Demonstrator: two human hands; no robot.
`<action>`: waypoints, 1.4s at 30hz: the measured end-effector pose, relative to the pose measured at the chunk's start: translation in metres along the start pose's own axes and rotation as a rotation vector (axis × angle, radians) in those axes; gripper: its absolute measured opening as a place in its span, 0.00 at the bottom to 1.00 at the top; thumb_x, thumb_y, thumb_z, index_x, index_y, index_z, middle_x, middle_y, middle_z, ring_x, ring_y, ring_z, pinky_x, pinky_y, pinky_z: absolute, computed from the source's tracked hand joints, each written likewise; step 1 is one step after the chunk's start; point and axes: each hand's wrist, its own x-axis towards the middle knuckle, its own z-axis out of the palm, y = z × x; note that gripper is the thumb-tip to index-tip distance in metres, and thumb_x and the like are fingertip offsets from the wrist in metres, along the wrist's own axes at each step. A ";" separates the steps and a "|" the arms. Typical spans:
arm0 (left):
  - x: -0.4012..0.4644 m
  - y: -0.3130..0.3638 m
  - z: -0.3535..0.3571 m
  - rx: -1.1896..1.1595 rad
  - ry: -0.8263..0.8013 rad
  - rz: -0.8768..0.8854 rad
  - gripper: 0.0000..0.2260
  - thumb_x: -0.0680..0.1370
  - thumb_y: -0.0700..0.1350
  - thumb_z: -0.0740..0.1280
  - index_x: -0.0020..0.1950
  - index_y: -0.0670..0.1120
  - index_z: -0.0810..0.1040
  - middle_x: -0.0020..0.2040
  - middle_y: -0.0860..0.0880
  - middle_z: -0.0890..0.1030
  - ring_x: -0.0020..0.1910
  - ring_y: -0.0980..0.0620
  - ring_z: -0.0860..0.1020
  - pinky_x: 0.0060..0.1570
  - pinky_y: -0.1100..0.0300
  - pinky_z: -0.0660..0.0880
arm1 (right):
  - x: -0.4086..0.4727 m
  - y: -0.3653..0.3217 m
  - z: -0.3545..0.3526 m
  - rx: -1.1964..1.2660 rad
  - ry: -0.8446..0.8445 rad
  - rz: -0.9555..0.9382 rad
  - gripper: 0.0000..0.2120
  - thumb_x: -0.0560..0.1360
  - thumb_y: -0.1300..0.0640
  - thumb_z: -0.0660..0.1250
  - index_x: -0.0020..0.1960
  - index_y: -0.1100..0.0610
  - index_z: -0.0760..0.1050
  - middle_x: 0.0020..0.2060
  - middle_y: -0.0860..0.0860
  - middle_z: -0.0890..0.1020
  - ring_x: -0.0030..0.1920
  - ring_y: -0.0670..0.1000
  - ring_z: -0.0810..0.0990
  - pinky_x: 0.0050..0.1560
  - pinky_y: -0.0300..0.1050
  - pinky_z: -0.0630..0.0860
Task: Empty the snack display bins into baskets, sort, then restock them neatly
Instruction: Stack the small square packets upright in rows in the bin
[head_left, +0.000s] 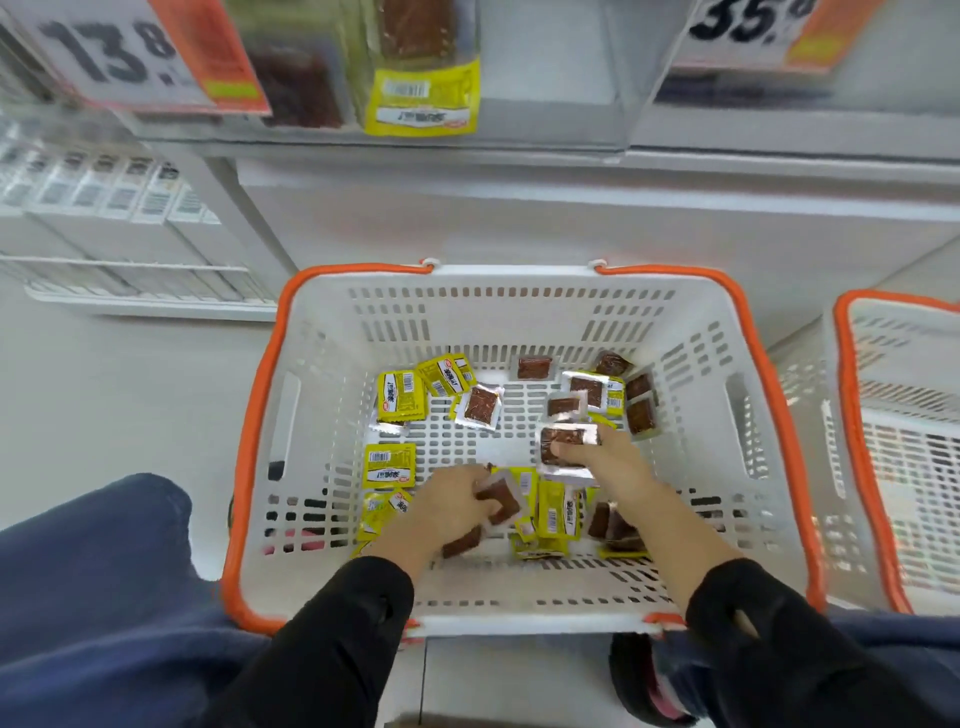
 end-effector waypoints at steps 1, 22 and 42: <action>-0.005 0.002 -0.009 -0.094 0.078 -0.009 0.08 0.78 0.46 0.69 0.52 0.43 0.76 0.46 0.46 0.77 0.48 0.44 0.77 0.42 0.57 0.69 | -0.008 -0.007 0.000 0.072 0.003 -0.011 0.08 0.76 0.63 0.69 0.52 0.57 0.71 0.47 0.51 0.79 0.45 0.48 0.76 0.46 0.43 0.72; -0.103 0.052 -0.077 -1.270 0.268 0.150 0.08 0.78 0.33 0.63 0.52 0.42 0.79 0.46 0.43 0.84 0.43 0.47 0.81 0.45 0.55 0.78 | -0.092 -0.037 0.026 0.576 -0.015 -0.088 0.13 0.75 0.61 0.69 0.59 0.52 0.76 0.56 0.52 0.82 0.55 0.52 0.81 0.47 0.48 0.77; -0.097 0.065 -0.056 0.259 0.954 0.838 0.17 0.70 0.39 0.58 0.48 0.48 0.85 0.43 0.52 0.80 0.43 0.56 0.75 0.35 0.64 0.75 | -0.105 -0.046 0.014 0.700 -0.116 -0.154 0.10 0.77 0.58 0.67 0.57 0.58 0.78 0.53 0.58 0.84 0.50 0.52 0.84 0.38 0.45 0.80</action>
